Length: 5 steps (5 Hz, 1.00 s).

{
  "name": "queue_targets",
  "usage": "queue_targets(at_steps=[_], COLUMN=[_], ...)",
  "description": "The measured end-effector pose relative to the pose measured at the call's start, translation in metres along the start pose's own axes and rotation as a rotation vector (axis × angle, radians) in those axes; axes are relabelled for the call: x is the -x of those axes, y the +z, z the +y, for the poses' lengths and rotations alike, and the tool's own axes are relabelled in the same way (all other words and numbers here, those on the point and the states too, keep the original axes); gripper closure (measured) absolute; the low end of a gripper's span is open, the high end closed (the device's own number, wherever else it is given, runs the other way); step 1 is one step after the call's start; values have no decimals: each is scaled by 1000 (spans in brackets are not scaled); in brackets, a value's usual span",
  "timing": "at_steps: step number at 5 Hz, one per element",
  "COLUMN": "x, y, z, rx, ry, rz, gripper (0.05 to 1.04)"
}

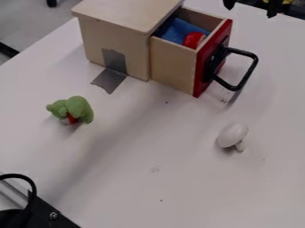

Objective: Put the white object on top of the drawer

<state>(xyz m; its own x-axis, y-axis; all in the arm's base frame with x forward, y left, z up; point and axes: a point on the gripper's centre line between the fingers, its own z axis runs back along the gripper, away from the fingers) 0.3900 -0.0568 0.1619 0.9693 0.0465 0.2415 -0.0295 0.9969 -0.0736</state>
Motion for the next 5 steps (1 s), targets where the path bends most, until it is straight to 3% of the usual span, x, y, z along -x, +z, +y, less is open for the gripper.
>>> queue_targets(at_steps=[2, 3, 5], x=[22, 46, 101], y=[-19, -11, -29], z=[-5, -25, -43], rx=[-44, -19, -65], ry=[14, -9, -48], rz=[72, 67, 121], gripper=[83, 83, 83])
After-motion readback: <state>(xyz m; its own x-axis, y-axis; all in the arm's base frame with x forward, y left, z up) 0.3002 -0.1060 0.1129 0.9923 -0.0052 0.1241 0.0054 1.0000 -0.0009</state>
